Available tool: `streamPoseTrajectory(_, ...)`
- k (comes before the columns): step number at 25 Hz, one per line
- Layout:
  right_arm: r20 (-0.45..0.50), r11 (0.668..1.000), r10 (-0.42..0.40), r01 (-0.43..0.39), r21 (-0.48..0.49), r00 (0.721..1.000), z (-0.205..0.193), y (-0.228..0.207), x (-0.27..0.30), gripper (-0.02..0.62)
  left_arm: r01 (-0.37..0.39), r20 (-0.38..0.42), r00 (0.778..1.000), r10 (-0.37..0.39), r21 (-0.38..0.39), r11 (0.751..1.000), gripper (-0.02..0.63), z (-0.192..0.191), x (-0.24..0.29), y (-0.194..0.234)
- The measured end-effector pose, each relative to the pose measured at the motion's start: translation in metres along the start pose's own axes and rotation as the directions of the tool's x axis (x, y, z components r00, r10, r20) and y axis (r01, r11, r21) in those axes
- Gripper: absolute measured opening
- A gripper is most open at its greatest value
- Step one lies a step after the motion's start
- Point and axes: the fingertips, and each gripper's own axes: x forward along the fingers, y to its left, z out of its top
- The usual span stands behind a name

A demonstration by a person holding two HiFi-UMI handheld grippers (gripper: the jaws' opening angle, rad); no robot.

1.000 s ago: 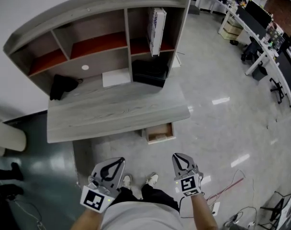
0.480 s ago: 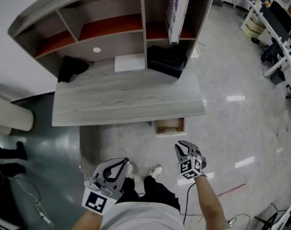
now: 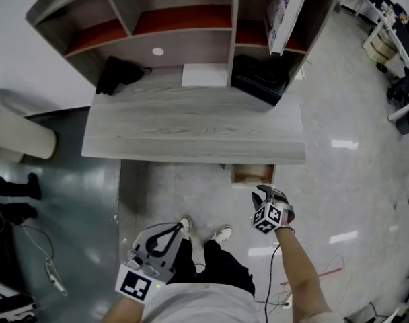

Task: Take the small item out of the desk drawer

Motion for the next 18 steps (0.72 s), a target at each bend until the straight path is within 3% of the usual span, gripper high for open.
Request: streamPoseTrajectory(18, -0.197, 0.972, 0.142, -0.174, -0.158, 0.97, -0.034, 0.016, 0.08, 0.202, -0.146, -0.092, 0.986, 0.142, -0.037, 0.989, 0.015, -0.038, -0.04, 0.023)
